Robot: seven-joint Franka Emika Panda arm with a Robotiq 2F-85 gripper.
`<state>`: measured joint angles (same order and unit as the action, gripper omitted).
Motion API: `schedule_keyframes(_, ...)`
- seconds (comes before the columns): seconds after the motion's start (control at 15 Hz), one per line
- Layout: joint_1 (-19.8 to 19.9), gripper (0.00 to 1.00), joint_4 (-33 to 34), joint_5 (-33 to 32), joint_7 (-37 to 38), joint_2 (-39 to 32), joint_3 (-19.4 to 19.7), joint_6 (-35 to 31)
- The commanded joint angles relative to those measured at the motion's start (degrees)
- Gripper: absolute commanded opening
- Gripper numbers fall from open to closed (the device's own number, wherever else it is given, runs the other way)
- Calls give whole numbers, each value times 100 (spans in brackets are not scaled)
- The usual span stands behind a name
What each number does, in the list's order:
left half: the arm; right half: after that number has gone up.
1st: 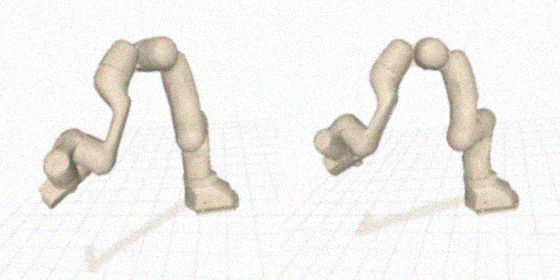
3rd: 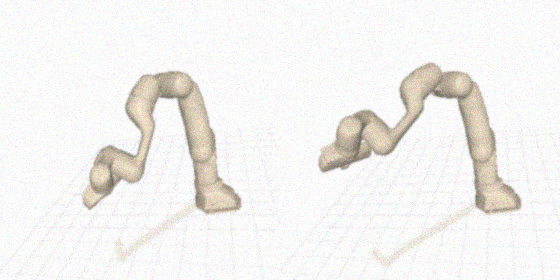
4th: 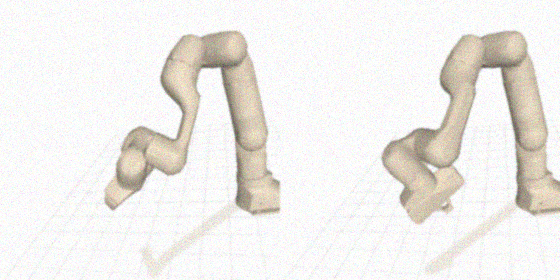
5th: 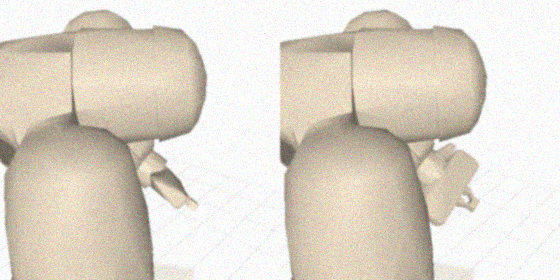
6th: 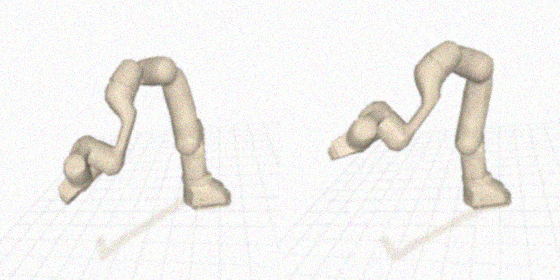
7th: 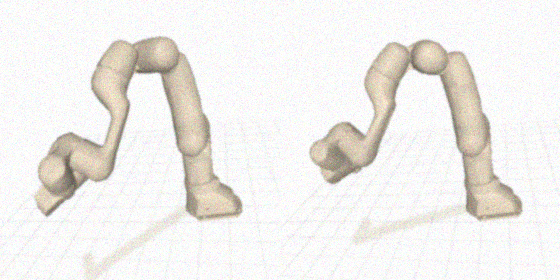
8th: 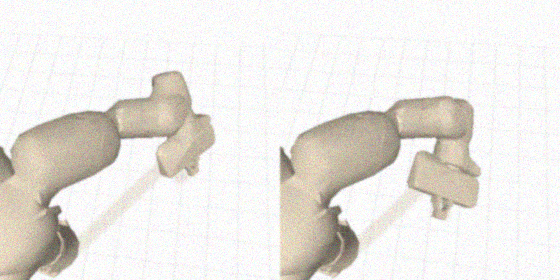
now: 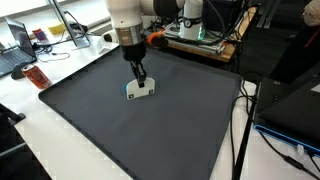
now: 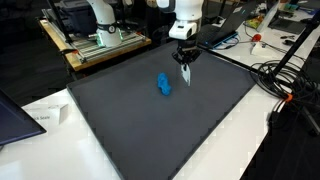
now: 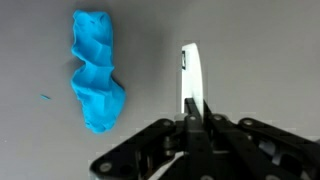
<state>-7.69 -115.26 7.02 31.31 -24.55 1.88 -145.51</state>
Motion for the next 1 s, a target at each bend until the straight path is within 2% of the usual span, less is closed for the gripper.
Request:
schedule_keyframes(0.0,-368,1,163,-499,709,-306,406,-228)
schedule_keyframes(0.2,-796,1,180,-1196,1376,-409,796,-103)
schedule_keyframes(0.33,-969,1,209,-1516,1673,-394,867,75)
schedule_keyframes(0.6,-1077,1,317,-1833,1922,-348,743,610)
schedule_keyframes(0.93,-997,1,545,-1867,1862,-343,551,1298)
